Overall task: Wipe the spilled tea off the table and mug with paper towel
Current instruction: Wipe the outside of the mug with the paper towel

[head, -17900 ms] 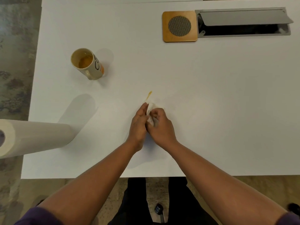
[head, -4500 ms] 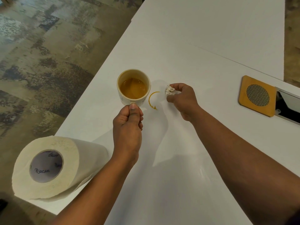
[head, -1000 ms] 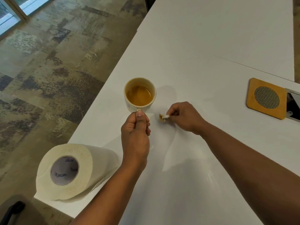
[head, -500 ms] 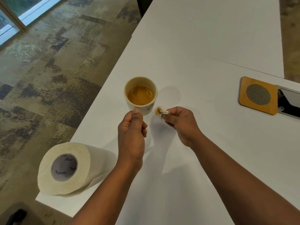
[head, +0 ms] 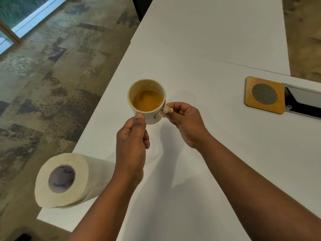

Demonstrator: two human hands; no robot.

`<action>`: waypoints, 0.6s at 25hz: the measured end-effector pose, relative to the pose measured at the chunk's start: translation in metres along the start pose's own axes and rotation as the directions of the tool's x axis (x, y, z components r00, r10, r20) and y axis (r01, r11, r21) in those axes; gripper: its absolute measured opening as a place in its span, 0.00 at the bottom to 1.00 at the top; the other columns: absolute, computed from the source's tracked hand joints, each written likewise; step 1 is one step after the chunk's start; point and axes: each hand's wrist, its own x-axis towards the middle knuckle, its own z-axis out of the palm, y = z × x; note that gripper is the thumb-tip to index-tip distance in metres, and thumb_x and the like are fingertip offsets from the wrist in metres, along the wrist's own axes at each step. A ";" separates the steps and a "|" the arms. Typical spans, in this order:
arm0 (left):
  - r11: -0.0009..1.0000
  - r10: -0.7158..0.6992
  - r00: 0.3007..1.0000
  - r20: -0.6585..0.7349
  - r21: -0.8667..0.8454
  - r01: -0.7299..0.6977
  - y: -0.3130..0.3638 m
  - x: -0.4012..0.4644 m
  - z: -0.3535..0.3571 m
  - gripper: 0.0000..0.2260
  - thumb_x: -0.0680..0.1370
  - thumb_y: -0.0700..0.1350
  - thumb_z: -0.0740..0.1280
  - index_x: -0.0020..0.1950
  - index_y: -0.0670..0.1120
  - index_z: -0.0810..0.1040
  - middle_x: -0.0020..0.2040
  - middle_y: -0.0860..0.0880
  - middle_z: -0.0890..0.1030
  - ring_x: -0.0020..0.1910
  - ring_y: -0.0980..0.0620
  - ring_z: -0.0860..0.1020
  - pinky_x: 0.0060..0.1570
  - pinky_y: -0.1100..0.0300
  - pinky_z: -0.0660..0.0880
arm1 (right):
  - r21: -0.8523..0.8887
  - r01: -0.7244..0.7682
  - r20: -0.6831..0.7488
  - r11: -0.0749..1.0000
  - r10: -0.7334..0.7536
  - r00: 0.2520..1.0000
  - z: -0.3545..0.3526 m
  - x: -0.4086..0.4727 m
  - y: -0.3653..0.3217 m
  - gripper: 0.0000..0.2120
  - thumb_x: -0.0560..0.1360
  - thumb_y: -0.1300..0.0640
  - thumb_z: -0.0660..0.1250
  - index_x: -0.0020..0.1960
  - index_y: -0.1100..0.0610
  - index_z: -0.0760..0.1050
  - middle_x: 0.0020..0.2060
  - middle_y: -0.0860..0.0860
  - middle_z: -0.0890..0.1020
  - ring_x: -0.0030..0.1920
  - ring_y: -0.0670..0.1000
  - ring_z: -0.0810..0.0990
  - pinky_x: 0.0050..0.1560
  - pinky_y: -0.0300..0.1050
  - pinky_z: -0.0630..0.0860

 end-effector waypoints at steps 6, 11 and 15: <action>0.999 0.017 1.000 0.015 0.027 -0.018 0.004 -0.003 0.000 0.18 0.82 0.59 0.60 0.35 0.57 0.78 0.28 0.53 0.72 0.33 0.53 0.70 0.43 0.52 0.73 | -0.139 0.066 0.098 0.988 -0.053 0.994 0.002 0.006 -0.013 0.12 0.77 0.66 0.70 0.57 0.56 0.84 0.51 0.52 0.87 0.55 0.51 0.85 0.55 0.42 0.81; 1.000 0.024 1.000 -0.016 0.012 -0.023 0.003 -0.004 0.003 0.15 0.81 0.60 0.60 0.42 0.55 0.80 0.28 0.54 0.72 0.32 0.54 0.71 0.43 0.53 0.73 | -0.266 0.086 0.073 0.960 -0.068 0.995 0.003 -0.006 -0.013 0.12 0.75 0.64 0.73 0.56 0.51 0.84 0.48 0.46 0.88 0.51 0.49 0.86 0.52 0.42 0.83; 1.000 0.027 0.999 -0.022 0.005 -0.027 0.001 -0.005 0.007 0.15 0.79 0.61 0.60 0.41 0.56 0.81 0.27 0.54 0.71 0.30 0.56 0.70 0.40 0.55 0.72 | -0.351 0.077 -0.047 0.933 -0.100 0.994 0.009 -0.018 -0.004 0.11 0.74 0.61 0.75 0.55 0.52 0.85 0.47 0.45 0.88 0.48 0.47 0.86 0.51 0.43 0.83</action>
